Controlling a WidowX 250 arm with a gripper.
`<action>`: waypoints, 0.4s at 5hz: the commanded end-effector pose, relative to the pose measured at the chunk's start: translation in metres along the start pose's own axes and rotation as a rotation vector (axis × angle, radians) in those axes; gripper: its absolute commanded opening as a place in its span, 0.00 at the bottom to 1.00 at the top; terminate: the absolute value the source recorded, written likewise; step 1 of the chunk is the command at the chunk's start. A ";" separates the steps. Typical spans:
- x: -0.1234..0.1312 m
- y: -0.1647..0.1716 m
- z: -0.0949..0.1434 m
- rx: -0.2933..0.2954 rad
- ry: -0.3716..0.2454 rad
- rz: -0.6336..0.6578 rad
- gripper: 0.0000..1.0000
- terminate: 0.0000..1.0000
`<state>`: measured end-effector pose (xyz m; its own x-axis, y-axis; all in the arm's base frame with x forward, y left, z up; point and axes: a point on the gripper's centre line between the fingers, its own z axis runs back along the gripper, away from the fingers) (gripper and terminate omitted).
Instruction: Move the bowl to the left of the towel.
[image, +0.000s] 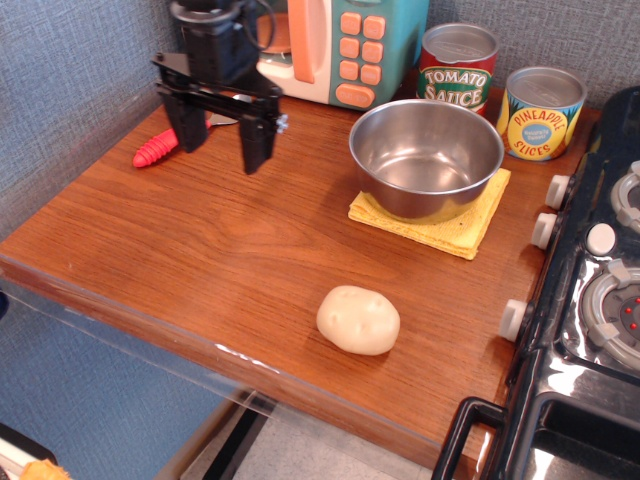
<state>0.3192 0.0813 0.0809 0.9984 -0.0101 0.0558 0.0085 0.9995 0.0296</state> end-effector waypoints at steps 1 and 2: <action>0.051 -0.018 0.031 0.018 -0.078 0.150 1.00 0.00; 0.074 -0.032 0.024 0.015 -0.069 0.181 1.00 0.00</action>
<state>0.3875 0.0450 0.0858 0.9821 0.1746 0.0701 -0.1770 0.9837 0.0303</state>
